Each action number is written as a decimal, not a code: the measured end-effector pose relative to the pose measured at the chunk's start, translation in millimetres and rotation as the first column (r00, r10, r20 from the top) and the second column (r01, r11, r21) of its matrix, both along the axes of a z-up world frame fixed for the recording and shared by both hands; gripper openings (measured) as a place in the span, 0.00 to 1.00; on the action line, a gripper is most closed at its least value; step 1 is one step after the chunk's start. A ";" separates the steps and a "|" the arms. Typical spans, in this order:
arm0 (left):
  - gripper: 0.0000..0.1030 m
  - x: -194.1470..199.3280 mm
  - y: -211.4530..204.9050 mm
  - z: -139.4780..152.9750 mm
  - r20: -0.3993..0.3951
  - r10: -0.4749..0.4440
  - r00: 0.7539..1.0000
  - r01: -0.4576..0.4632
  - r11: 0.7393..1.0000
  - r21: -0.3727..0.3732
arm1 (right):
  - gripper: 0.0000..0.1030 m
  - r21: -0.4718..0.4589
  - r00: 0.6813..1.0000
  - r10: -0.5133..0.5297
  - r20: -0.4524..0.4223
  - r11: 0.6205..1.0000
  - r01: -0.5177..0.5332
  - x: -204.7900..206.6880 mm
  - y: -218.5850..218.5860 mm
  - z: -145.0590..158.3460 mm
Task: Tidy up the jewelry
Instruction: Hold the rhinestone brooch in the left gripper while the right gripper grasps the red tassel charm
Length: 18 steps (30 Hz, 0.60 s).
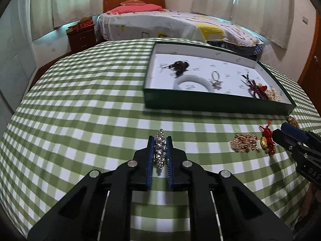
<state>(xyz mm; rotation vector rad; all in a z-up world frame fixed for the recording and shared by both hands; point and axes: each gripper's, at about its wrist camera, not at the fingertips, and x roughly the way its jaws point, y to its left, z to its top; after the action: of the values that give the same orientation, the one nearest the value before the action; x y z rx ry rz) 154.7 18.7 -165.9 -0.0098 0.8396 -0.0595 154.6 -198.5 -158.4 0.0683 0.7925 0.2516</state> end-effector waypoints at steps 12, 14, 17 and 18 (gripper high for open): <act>0.12 0.2 -1.3 -3.3 -0.008 -0.003 1.000 0.003 1.000 -0.001 | 0.29 -0.017 0.998 0.049 -0.042 0.999 -0.050 0.4 11.7 -8.2; 0.12 0.3 -1.7 -3.6 -0.008 -0.003 1.000 0.003 1.000 0.000 | 0.21 -0.033 0.998 0.048 -0.036 0.998 -0.049 -2.3 9.6 -8.4; 0.12 0.3 -1.4 -3.6 -0.009 -0.003 1.000 0.003 1.000 -0.001 | 0.20 -0.030 0.998 0.052 -0.032 0.998 -0.053 -5.8 6.7 -8.1; 0.12 0.2 -1.4 -3.6 -0.008 -0.003 1.000 0.003 1.000 -0.001 | 0.19 -0.031 0.998 0.052 -0.030 0.998 -0.053 -5.9 6.0 -8.0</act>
<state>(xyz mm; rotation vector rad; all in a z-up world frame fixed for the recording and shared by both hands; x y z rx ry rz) 154.8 17.3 -169.5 -0.0095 0.8477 -0.0629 148.8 -192.5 -166.3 0.0215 0.8277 0.2879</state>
